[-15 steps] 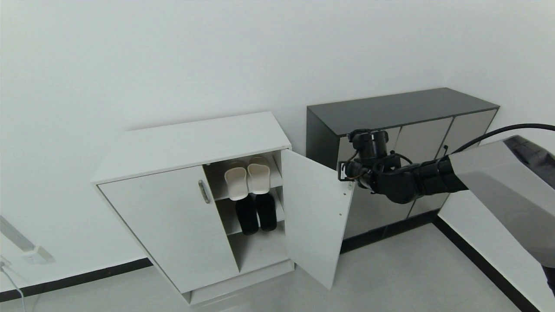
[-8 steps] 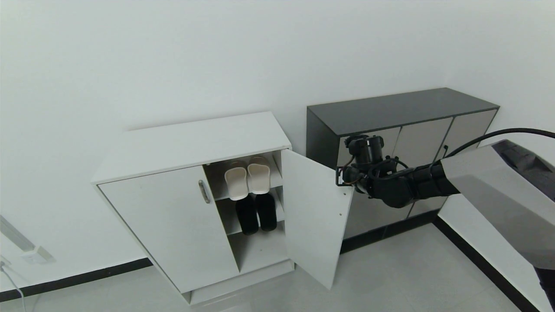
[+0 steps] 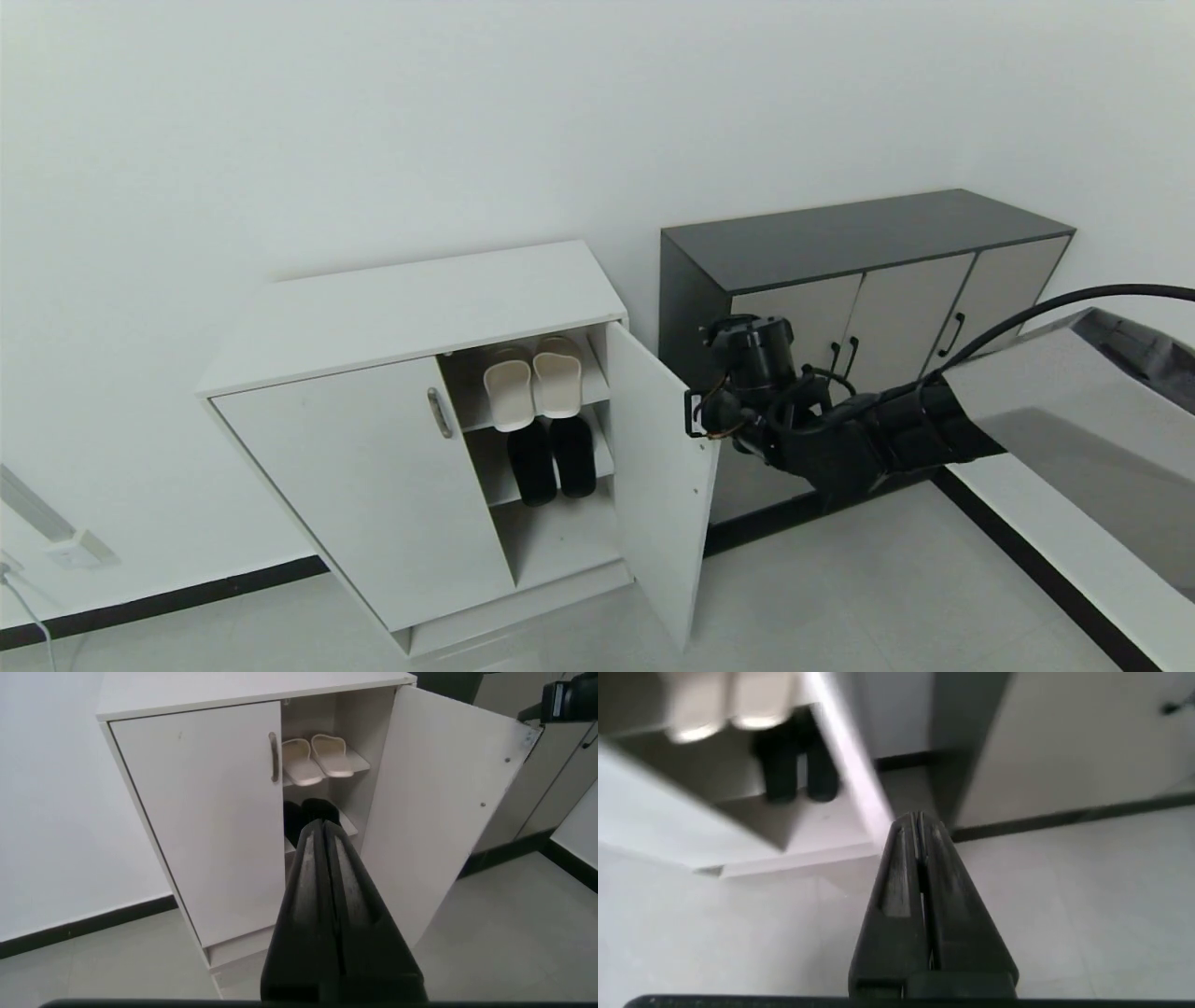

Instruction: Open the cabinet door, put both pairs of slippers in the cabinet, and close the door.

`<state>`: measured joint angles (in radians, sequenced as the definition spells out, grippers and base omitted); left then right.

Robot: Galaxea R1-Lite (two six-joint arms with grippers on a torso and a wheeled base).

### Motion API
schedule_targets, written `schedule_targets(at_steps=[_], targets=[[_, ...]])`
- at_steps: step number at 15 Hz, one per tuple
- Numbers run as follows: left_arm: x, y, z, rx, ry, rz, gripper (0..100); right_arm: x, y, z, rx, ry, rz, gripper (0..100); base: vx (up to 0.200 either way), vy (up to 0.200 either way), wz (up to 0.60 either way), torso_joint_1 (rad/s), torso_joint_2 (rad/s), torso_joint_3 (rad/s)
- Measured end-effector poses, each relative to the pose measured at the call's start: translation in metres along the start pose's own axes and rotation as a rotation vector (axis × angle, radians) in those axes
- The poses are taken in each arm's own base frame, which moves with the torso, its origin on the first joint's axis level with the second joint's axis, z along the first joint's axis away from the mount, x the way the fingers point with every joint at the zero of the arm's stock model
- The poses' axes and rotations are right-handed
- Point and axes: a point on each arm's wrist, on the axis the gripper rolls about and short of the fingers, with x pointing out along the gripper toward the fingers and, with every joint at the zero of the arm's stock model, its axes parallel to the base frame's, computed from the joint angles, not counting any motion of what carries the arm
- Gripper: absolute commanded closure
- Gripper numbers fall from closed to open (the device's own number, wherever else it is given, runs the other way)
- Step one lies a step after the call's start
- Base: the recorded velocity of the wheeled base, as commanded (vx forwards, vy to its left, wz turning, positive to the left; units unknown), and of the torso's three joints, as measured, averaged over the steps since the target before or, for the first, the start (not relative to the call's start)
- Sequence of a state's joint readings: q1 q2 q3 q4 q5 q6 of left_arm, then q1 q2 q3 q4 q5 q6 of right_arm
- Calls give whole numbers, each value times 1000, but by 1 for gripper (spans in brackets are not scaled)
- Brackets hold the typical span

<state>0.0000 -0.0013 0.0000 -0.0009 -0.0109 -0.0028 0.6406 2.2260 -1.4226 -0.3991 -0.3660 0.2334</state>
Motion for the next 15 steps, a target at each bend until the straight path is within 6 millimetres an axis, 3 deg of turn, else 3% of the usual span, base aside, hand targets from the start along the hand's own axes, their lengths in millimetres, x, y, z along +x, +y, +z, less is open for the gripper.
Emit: schedule_targets(at_steps=[4, 7, 15], targets=[[0, 0, 0, 0, 0, 0, 100, -29, 34, -14, -30, -7, 98, 100, 0, 0, 0, 0, 0, 0], [0, 0, 0, 0, 0, 0, 100, -46, 49, -14, -51, -33, 150, 100, 0, 0, 0, 0, 0, 0], [0, 0, 0, 0, 0, 0, 100, -72, 47, -5, -99, -107, 190, 100, 0, 0, 0, 0, 0, 0]])
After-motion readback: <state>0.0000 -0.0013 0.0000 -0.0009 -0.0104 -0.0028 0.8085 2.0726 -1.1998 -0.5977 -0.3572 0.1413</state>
